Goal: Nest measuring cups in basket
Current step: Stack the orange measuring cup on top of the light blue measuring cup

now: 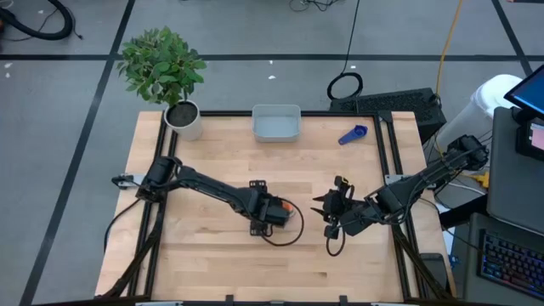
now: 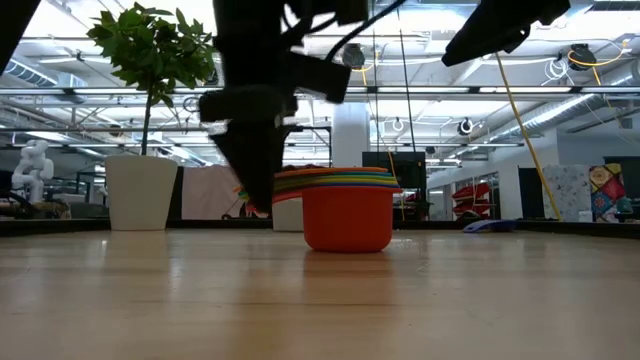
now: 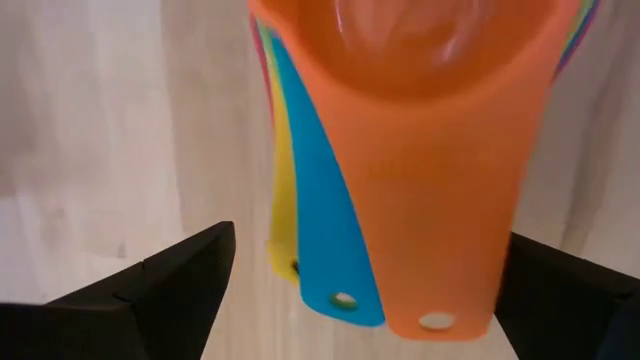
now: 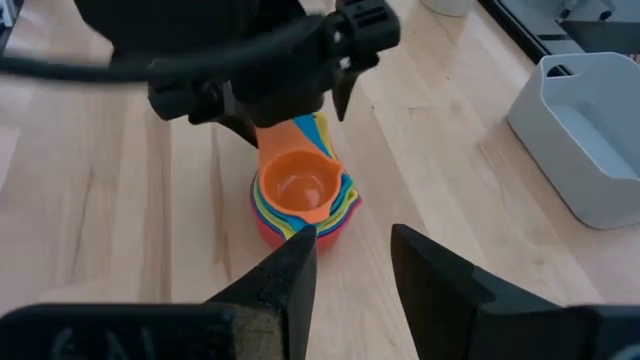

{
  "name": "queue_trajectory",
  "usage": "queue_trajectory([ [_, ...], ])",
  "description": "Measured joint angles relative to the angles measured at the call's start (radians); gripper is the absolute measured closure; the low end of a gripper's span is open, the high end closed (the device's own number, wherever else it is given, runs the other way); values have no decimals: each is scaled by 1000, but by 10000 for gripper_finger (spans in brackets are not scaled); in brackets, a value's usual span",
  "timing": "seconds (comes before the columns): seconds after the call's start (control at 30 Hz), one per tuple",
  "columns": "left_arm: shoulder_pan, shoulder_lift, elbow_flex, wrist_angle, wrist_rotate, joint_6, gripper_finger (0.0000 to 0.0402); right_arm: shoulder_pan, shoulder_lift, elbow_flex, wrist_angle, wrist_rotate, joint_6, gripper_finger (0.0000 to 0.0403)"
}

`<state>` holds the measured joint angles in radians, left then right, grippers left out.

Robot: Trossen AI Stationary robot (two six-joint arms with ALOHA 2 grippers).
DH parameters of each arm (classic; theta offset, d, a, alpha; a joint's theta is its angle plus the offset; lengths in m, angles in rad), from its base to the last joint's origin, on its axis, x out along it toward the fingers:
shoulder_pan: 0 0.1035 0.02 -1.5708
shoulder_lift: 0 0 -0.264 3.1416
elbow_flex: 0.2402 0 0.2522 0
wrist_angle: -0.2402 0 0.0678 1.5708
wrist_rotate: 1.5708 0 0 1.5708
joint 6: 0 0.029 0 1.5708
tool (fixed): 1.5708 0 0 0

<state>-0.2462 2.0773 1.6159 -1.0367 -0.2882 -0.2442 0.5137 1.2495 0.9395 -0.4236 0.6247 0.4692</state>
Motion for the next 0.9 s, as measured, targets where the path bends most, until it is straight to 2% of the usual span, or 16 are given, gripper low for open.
queue_trajectory([
  [0.23, 19, 0, -62, 2, 0, 6, 7, -1, 0, 0, 1, 1, -2, 277],
  [0.7, 32, 0, -66, 11, 0, 27, 7, -1, 0, 0, 0, 2, 6, 277],
  [0.8, 32, 0, -63, 6, 0, 26, 21, -4, 0, 0, -14, 10, 1, 277],
  [0.9, 32, -1, -54, -3, -1, 25, 54, -17, 0, -13, -37, 41, 1, 277],
])
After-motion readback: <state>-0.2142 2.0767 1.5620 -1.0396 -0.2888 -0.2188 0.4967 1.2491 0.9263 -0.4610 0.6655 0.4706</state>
